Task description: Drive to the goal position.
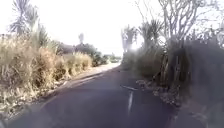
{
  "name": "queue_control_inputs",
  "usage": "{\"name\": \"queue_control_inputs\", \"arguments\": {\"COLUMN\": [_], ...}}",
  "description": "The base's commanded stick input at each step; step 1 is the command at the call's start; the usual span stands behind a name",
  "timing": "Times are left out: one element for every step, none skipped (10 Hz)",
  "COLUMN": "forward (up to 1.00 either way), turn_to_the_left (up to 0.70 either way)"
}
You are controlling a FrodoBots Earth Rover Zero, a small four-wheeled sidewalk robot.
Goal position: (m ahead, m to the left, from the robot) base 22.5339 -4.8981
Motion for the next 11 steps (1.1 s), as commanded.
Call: {"name": "queue_control_inputs", "arguments": {"forward": [1.0, 1.0, 1.0, 1.0, 1.0, 1.0, 1.0, 1.0, 1.0, 1.0, 1.0], "turn_to_the_left": [0.0, 0.0, 0.0, 0.0, 0.0, 0.0, 0.0, 0.0, 0.0, 0.0, 0.0]}}
